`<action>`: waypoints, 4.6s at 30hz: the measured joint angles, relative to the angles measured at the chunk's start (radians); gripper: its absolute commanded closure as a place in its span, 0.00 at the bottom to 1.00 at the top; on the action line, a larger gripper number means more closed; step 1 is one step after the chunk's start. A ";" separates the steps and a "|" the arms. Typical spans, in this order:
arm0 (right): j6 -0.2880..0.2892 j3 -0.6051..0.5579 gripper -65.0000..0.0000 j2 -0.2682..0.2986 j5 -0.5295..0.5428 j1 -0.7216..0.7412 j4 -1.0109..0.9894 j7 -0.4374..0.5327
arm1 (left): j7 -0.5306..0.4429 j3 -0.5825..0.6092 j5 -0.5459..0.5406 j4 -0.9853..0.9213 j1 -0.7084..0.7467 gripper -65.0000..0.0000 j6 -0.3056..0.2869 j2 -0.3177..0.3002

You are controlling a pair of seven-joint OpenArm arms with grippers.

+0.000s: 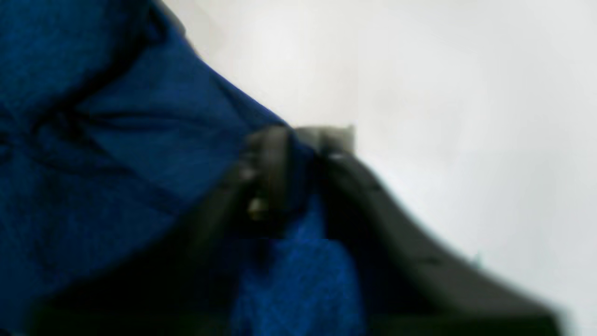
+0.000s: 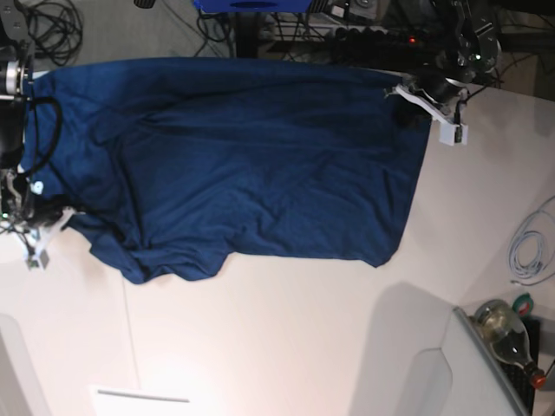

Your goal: Layout the t-shirt on the table in an organized manner, then fold the t-shirt properly

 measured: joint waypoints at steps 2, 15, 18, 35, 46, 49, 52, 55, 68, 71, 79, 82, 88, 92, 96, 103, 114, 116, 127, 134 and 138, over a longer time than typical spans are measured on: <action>0.000 0.000 0.98 0.003 0.000 0.000 0.000 -0.002 | -0.009 0.000 -0.005 -0.013 0.000 1.00 0.000 -0.001; 0.000 0.007 1.00 0.035 -0.001 0.001 0.002 -0.004 | -0.072 -0.003 -0.008 -0.114 -0.026 1.00 -0.036 -0.019; 0.000 0.006 0.96 0.034 -0.001 0.009 0.002 -0.005 | -0.072 -0.003 -0.007 -0.113 -0.026 1.00 -0.039 -0.019; 0.005 0.000 0.52 0.026 0.000 -0.217 0.412 -0.077 | -0.073 -0.003 -0.007 -0.113 -0.026 1.00 -0.039 -0.016; 0.006 -0.036 0.74 0.005 -0.003 -0.196 0.342 -0.081 | -0.072 -0.003 -0.007 -0.113 -0.027 1.00 -0.039 -0.019; 0.008 -0.039 0.89 -0.002 0.000 -0.147 0.257 -0.082 | -0.072 -0.003 -0.007 -0.113 -0.026 1.00 -0.039 -0.019; 0.008 -0.038 1.00 0.015 -0.005 -0.113 0.237 -0.080 | -0.076 -0.008 -0.008 -0.113 -0.024 1.00 -0.039 -0.018; 0.008 -0.034 1.00 0.025 -0.005 -0.114 0.252 -0.082 | -0.069 -0.053 -0.007 -0.118 -0.024 1.00 -0.043 -0.013; 0.008 -0.035 0.98 0.064 0.001 -0.043 0.153 -0.083 | -0.070 -0.087 0.008 -0.121 -0.025 1.00 -0.041 -0.019; 0.008 -0.035 0.76 0.064 -0.002 -0.037 0.111 -0.086 | -0.070 -0.087 0.008 -0.120 -0.024 1.00 -0.041 -0.019; 0.064 -0.006 0.53 0.042 0.001 -0.119 0.242 -0.084 | -0.065 -0.087 0.008 -0.115 -0.024 1.00 -0.040 -0.019; 0.068 0.114 0.53 0.037 0.003 -0.187 0.357 -0.081 | -0.065 -0.087 0.008 -0.114 -0.023 1.00 -0.039 -0.019; 0.064 0.186 0.94 0.043 -0.005 -0.270 0.393 -0.161 | -0.065 -0.087 0.008 -0.114 -0.023 1.00 -0.034 -0.019; 0.064 0.186 0.97 0.034 -0.002 -0.281 0.359 -0.161 | -0.065 -0.087 0.008 -0.114 -0.024 1.00 -0.035 -0.019; 0.064 0.187 0.99 0.041 0.000 -0.259 0.277 -0.155 | -0.064 -0.087 0.008 -0.114 -0.024 1.00 -0.035 -0.019; 0.064 0.191 0.99 0.047 0.011 -0.257 0.253 -0.143 | -0.065 -0.087 0.008 -0.114 -0.023 1.00 -0.035 -0.019; -0.083 0.190 0.99 0.048 0.014 -0.268 0.258 -0.158 | -0.022 -0.085 0.040 -0.032 0.010 1.00 -0.015 -0.007; -0.089 0.190 0.99 0.044 0.005 -0.285 0.318 -0.220 | -0.006 -0.085 0.054 -0.002 0.019 1.00 -0.014 -0.002; -0.090 0.179 0.75 -0.051 -0.004 -0.300 0.893 -0.383 | 0.127 -0.086 0.064 0.200 0.008 1.00 -0.007 0.005; -0.087 -0.089 0.38 -0.163 0.013 0.056 0.470 -0.233 | 0.131 -0.108 0.061 0.208 0.011 1.00 -0.008 0.012; -0.088 -0.185 0.34 -0.201 -0.005 0.181 0.166 -0.108 | 0.129 -0.249 0.058 0.229 0.029 1.00 -0.012 0.039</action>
